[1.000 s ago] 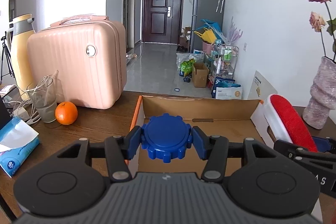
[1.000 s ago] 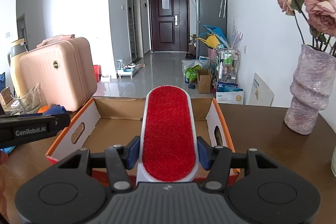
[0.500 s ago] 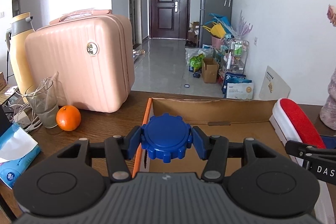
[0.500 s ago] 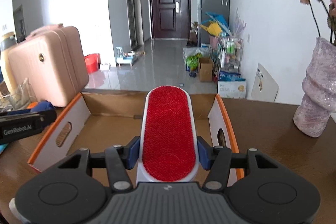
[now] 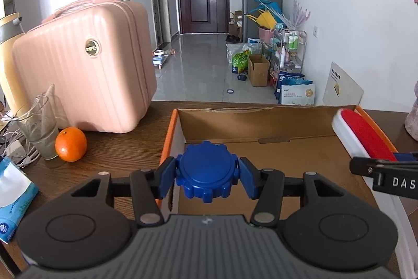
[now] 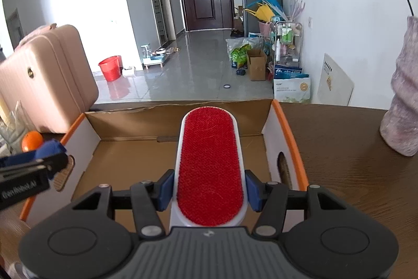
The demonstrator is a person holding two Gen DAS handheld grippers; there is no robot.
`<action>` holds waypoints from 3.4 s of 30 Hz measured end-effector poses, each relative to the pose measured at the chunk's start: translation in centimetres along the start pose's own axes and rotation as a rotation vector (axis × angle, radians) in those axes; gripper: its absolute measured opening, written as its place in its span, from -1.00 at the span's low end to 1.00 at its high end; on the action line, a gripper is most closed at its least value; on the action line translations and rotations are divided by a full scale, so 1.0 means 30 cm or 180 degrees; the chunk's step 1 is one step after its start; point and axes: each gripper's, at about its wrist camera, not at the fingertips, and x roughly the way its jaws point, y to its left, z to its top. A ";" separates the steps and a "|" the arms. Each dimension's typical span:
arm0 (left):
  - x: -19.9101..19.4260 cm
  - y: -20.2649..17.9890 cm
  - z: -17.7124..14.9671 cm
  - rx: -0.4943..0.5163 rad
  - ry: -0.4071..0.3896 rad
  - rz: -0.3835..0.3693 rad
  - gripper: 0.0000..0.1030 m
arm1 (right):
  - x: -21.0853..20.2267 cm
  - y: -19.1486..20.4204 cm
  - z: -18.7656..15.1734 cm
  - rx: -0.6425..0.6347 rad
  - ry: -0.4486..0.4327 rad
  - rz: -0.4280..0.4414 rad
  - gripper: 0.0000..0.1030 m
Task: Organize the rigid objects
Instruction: 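Open both tools to drop the blue cap and lint brush into the box, then move both tools back toward the remaining items on the table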
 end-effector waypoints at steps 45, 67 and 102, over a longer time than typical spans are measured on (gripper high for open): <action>-0.365 0.070 -0.150 -0.0055 -0.0460 -0.0062 1.00 | -0.485 0.035 -0.193 -0.0139 -0.0908 -0.0170 0.93; -0.693 0.144 -0.406 0.0054 -0.0691 -0.0307 1.00 | -0.779 0.147 -0.504 -0.0256 -0.1140 -0.0111 0.93; -0.672 0.209 -0.611 -0.0047 -0.0270 -0.0361 1.00 | -0.666 0.127 -0.761 -0.0073 -0.0483 -0.0494 0.93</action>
